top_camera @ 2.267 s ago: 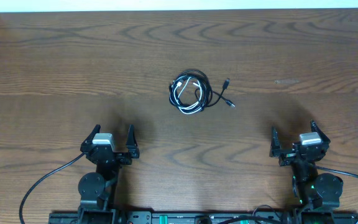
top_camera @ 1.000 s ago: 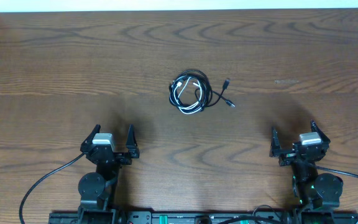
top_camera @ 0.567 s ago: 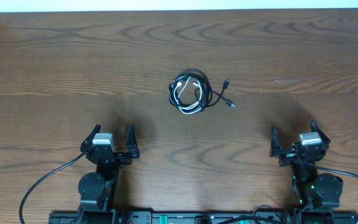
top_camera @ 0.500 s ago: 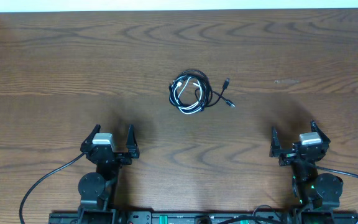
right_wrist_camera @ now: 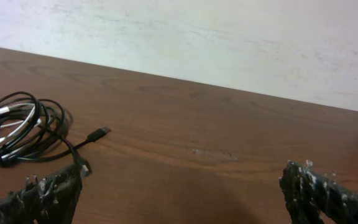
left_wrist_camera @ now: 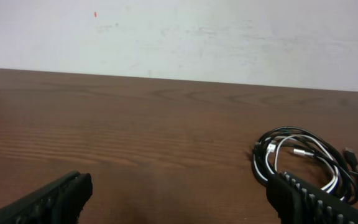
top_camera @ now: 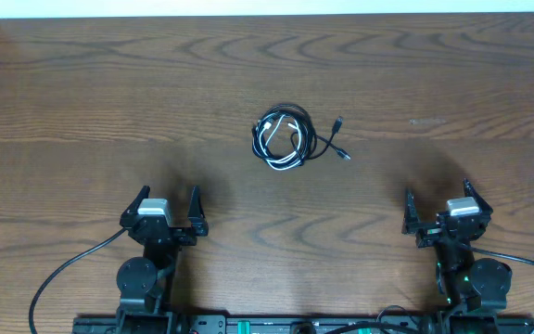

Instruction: Untangle cables

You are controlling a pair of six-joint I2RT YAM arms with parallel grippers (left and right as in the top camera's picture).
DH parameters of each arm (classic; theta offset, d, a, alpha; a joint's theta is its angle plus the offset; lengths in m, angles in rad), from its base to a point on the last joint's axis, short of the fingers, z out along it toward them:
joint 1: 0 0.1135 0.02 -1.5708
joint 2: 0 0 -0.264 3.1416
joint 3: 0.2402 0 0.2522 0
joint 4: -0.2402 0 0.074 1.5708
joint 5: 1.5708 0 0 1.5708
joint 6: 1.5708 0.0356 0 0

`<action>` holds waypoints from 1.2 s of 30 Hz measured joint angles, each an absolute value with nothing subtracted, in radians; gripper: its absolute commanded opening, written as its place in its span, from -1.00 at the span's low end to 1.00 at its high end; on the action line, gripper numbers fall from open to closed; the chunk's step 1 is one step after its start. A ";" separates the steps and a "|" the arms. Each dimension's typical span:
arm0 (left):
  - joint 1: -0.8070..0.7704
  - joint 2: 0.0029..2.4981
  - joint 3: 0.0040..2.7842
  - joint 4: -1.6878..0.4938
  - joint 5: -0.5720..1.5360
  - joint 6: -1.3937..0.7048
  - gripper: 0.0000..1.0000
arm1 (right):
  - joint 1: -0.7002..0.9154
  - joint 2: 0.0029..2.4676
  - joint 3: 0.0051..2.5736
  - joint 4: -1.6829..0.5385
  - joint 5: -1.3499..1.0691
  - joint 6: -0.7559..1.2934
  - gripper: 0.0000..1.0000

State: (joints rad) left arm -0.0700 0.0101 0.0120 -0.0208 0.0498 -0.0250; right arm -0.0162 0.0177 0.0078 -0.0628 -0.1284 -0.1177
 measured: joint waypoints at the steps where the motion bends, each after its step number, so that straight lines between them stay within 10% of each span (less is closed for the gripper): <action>1: -0.070 0.010 0.012 -0.021 0.050 -0.025 0.92 | -0.016 0.018 0.008 -0.063 -0.126 -0.118 0.98; 36: -0.070 0.026 0.012 -0.020 0.050 -0.025 0.92 | -0.016 0.018 0.008 -0.063 -0.123 -0.118 0.99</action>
